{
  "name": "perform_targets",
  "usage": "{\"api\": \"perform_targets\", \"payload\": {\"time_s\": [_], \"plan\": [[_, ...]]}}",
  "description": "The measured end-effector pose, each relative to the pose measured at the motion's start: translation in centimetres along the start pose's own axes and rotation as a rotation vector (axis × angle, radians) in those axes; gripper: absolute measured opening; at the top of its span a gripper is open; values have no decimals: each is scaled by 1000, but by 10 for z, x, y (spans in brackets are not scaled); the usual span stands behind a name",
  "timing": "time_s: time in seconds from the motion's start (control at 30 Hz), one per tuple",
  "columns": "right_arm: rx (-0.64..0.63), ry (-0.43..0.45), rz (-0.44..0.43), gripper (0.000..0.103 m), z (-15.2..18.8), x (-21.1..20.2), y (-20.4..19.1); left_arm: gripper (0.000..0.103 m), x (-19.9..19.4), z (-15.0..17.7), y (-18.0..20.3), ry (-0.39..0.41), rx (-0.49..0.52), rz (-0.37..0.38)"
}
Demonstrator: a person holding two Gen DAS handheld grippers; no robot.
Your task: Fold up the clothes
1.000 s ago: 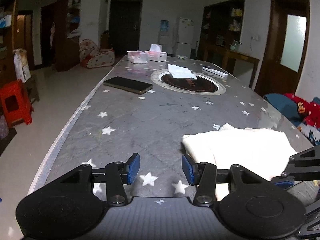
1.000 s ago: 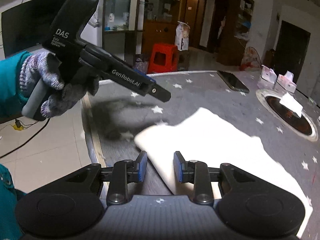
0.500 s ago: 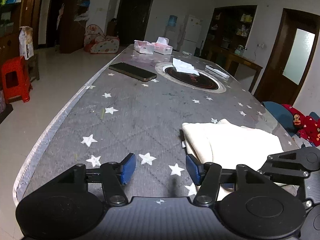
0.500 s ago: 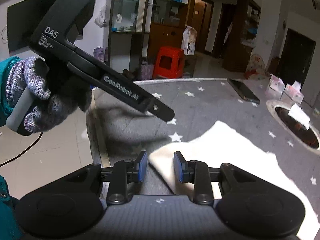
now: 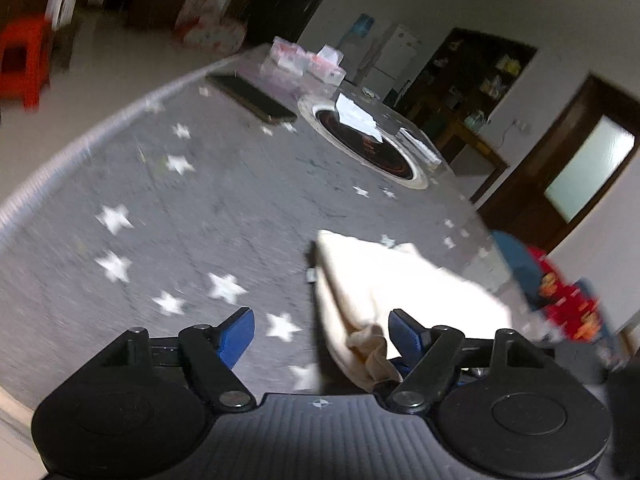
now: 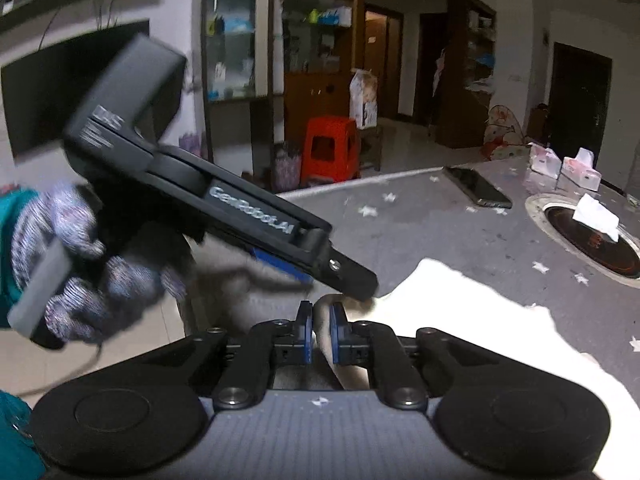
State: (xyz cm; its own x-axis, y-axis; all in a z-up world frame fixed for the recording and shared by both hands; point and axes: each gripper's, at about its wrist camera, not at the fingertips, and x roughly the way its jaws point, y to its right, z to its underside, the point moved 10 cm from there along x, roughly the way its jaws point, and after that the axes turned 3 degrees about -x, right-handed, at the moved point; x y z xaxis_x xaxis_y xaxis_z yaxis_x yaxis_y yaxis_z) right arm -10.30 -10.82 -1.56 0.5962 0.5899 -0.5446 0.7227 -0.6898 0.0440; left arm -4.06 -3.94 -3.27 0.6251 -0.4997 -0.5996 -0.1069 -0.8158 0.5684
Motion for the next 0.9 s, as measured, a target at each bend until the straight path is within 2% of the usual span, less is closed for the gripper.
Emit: {"api": "perform_targets", "payload": {"time_s": [0.23, 0.27, 0.33, 0.43, 0.47, 0.57, 0.7, 0.9], "plan": [[52, 64, 8, 7, -12, -22, 13, 75, 33, -4, 11, -92, -200, 106], [55, 69, 6, 7, -12, -24, 13, 72, 38, -3, 12, -102, -222, 120], [57, 73, -1, 7, -11, -27, 12, 64, 46, -3, 15, -115, -253, 145], [62, 66, -13, 8, -7, -28, 11, 42, 55, -1, 14, -133, -294, 155], [69, 64, -18, 8, -5, -28, 11, 32, 57, -1, 13, -135, -299, 154], [104, 76, -11, 13, 0, -36, 17, 22, 62, 0, 10, -130, -292, 143], [208, 97, 62, 15, 18, -57, 44, 20, 63, 0, 9, -130, -272, 139], [434, 60, 236, 16, 83, -91, 103, 20, 63, -1, 12, -120, -235, 127]]}}
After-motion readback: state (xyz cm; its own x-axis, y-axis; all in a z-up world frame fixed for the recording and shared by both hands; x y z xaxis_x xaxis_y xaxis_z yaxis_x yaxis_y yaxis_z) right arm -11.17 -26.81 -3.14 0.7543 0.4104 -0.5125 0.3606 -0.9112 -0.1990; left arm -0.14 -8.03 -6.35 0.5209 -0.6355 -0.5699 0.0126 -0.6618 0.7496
